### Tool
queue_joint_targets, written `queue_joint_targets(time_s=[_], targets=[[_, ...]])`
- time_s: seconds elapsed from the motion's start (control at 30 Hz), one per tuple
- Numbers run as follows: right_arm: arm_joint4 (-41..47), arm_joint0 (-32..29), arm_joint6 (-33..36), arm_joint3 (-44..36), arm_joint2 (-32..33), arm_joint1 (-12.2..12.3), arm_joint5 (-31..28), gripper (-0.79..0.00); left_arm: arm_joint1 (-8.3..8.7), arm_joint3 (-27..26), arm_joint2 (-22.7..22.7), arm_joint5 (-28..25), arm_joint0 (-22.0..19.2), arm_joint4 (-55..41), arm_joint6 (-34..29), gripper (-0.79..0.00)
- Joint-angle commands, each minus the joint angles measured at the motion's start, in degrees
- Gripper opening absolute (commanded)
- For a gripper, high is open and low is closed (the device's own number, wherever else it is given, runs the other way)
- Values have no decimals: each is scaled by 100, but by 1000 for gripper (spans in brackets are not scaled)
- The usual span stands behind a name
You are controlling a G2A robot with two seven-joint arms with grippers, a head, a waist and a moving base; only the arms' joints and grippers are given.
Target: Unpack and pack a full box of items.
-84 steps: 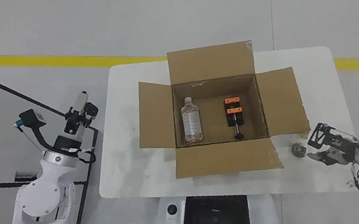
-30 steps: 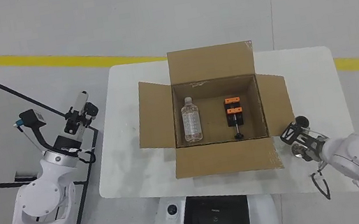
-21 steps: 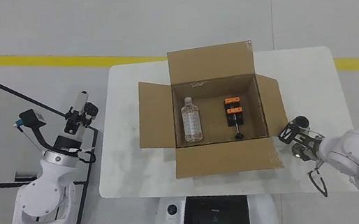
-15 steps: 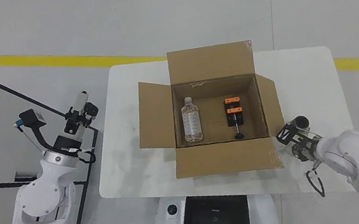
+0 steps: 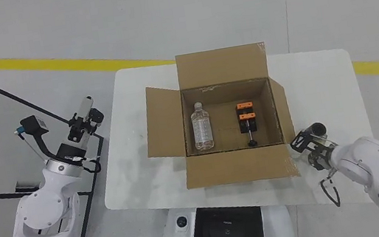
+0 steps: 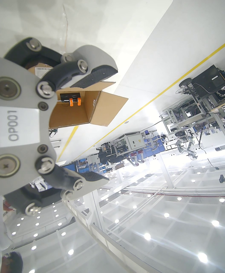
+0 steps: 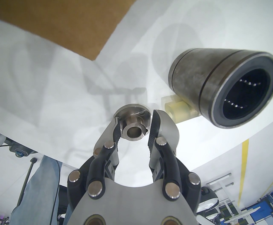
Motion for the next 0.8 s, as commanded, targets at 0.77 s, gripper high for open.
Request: queue_joint_targets(time_s=[0.77], targets=[[-12, -345, 255, -491, 369, 19, -119, -785, 0, 0, 0, 0, 0, 0, 0, 0]])
